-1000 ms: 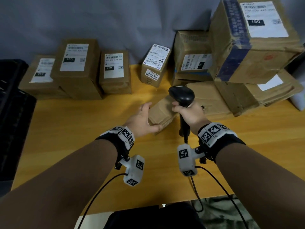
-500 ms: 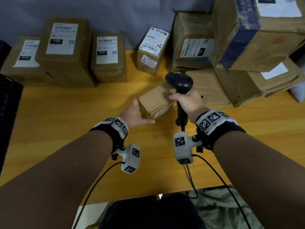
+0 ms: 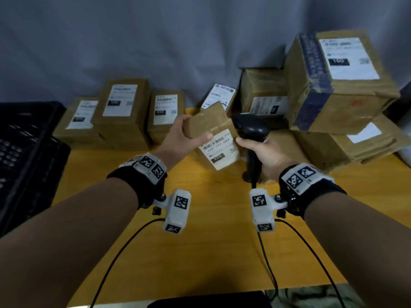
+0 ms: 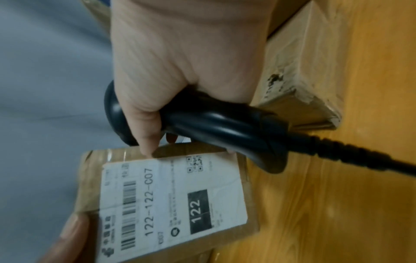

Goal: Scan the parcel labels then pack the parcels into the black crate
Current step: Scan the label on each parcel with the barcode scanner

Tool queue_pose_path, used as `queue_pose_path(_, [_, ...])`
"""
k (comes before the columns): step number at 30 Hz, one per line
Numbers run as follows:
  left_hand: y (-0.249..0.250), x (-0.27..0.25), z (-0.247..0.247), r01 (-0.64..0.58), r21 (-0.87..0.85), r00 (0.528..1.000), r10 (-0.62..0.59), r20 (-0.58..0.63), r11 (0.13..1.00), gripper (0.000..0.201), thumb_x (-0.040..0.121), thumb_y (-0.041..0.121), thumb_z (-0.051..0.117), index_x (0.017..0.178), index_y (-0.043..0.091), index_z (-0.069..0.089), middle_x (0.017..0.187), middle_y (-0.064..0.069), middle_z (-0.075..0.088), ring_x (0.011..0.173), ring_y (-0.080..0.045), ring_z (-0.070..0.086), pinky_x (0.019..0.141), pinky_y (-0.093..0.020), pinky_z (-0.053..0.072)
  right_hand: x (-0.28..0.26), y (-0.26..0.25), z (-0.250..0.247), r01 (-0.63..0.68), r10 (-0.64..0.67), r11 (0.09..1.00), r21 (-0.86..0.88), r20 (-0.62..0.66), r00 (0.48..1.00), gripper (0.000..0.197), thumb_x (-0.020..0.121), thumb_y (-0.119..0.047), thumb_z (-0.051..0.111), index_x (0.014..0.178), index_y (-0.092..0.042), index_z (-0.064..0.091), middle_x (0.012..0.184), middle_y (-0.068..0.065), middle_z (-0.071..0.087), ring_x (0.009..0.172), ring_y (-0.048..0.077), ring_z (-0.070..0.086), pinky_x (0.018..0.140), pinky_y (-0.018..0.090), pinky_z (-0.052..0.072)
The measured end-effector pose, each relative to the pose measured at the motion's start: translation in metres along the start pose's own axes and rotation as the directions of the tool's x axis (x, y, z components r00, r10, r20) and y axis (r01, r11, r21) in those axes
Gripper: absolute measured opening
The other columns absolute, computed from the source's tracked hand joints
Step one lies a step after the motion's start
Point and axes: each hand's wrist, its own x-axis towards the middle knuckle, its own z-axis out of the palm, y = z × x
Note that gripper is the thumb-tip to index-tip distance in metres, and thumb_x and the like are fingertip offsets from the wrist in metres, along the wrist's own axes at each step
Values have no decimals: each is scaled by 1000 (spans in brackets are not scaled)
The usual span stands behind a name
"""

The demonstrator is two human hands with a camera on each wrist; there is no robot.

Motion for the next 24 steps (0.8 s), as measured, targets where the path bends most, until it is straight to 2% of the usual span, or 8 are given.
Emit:
queue_pose_path(3, [8,-1,-1,5,-68,999,-8,-40,998,80,73,39,80,136,19,34,118,5,54,105,-7,56,79,-15,46,-2,-5,10,-21,23,996,85,-17,1000,37,64,-30,87,95,-16,72,103,11,74,101,31,69,96,51,51])
queue_pose_path(6, [13,-4,0,-5,-154,999,-1,-38,988,90,66,35,86,137,14,35,122,2,59,110,-12,61,93,-31,52,-7,-8,18,-30,30,984,176,3,1000,29,78,-22,80,102,-12,69,100,12,75,93,30,71,89,50,56])
queue_pose_path(8, [16,-4,-2,-8,-138,999,13,40,990,84,66,28,87,135,13,42,121,1,64,110,-12,63,97,-38,52,-8,-9,18,-47,49,971,232,-2,999,27,81,-19,76,105,-11,67,92,7,76,86,25,73,84,45,58])
queue_pose_path(10, [21,-6,-7,-29,-103,995,39,97,994,74,73,11,81,136,13,43,123,-1,64,112,-12,62,99,-39,50,-8,-11,14,-57,66,959,277,-24,998,33,80,-19,77,111,-10,66,99,9,75,93,27,72,85,45,58])
queue_pose_path(14, [30,-6,-17,-52,-82,957,74,282,995,110,76,6,79,153,29,5,137,0,53,123,-9,54,99,-32,50,-10,-16,12,-74,90,930,360,-28,996,19,82,-20,75,97,-10,68,97,8,72,96,27,67,88,45,56])
queue_pose_path(18, [34,-2,-18,-57,35,933,41,358,998,133,73,11,81,146,37,-26,157,-3,27,139,-17,36,109,-46,40,-12,-25,15,-66,81,930,360,-26,996,32,83,-23,75,110,-10,67,106,10,70,103,30,67,85,45,57])
queue_pose_path(21, [33,-3,-21,-119,121,949,77,306,986,130,73,8,80,149,34,-22,154,-3,30,140,-17,34,110,-46,39,-12,-34,12,-31,52,950,309,-60,997,39,82,-23,76,117,-11,64,109,11,70,98,26,68,79,41,59])
queue_pose_path(24, [31,-7,-20,-29,86,984,14,180,996,107,72,14,82,152,25,12,138,-3,51,127,-19,50,102,-44,47,-10,-43,11,2,11,975,224,-57,998,37,84,-23,74,118,-12,63,106,9,70,94,21,69,74,35,60])
